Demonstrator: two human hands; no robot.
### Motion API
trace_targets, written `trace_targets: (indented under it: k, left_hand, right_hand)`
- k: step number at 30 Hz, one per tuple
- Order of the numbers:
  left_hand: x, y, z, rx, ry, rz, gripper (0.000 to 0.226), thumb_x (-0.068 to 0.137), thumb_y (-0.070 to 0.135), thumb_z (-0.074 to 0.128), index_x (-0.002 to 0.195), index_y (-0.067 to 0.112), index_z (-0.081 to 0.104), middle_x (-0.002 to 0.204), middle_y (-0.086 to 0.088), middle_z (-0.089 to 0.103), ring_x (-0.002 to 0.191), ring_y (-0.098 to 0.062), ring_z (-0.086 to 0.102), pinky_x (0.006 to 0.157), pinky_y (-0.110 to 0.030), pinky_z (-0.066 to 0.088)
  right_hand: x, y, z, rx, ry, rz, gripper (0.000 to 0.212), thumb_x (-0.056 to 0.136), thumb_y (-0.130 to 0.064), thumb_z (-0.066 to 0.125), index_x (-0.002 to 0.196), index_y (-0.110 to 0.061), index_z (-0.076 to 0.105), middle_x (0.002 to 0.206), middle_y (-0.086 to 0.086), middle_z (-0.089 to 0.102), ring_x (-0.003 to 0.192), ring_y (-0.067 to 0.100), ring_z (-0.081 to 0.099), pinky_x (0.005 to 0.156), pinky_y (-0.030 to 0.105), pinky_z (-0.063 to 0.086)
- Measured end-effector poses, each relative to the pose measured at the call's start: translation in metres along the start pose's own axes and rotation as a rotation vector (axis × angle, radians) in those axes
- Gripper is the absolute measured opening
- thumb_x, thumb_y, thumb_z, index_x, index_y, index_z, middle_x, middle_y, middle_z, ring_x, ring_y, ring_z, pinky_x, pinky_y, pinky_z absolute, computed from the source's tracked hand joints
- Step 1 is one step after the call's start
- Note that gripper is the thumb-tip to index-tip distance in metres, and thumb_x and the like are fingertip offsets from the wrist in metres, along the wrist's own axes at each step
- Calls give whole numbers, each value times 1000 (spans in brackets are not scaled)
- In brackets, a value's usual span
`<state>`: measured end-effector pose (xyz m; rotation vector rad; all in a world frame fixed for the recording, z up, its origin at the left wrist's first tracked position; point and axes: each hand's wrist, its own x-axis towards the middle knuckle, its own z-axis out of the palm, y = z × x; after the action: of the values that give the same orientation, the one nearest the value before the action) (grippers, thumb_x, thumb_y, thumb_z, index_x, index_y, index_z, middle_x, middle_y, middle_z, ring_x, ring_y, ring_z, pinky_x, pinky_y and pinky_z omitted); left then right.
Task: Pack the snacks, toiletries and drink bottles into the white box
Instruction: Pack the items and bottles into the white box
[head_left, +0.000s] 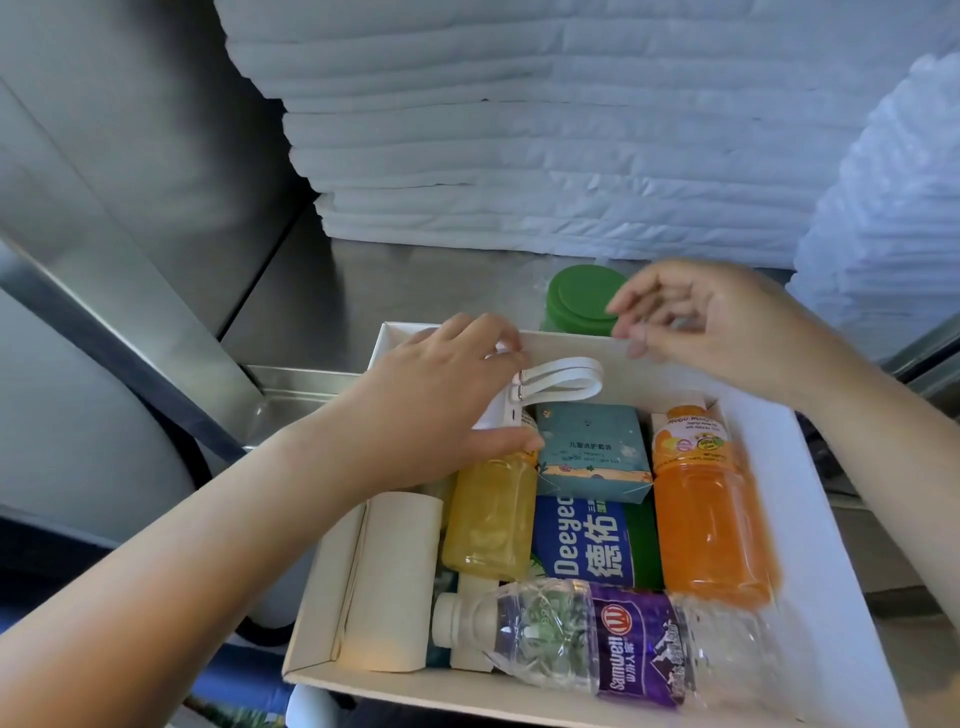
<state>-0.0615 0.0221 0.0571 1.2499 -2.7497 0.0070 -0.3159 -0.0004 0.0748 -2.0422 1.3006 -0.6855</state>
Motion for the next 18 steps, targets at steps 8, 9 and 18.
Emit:
trace_targets:
  k: [8,9,18]
  left_hand:
    - [14,17,13,-28,-12,144,68,95,47,35,150,26,1,143,4,37,128,-14,36,111,-30,18]
    - [13,15,16,-27,-21,147,71,94,47,38,150,26,-2,143,4,37,129,-14,35,112,-30,15]
    - [18,12,23,-91,-64,149,77,89,53,44,149,33,-1,141,9,35,130,-11,26,112,-29,5]
  right_hand:
    - [59,32,0,-457,-95,189,73,75,-47,72,138,-30,38,147,-3,35,130,15,39,104,35,36]
    - [63,34,2,-436,-109,194,78,74,-47,73,140,-32,35,148,-4,32,130,15,39,104,35,36]
    - [75,46,10,-414,-168,247,85,69,-44,77,141,-37,32,148,-4,32,126,17,42,100,36,39]
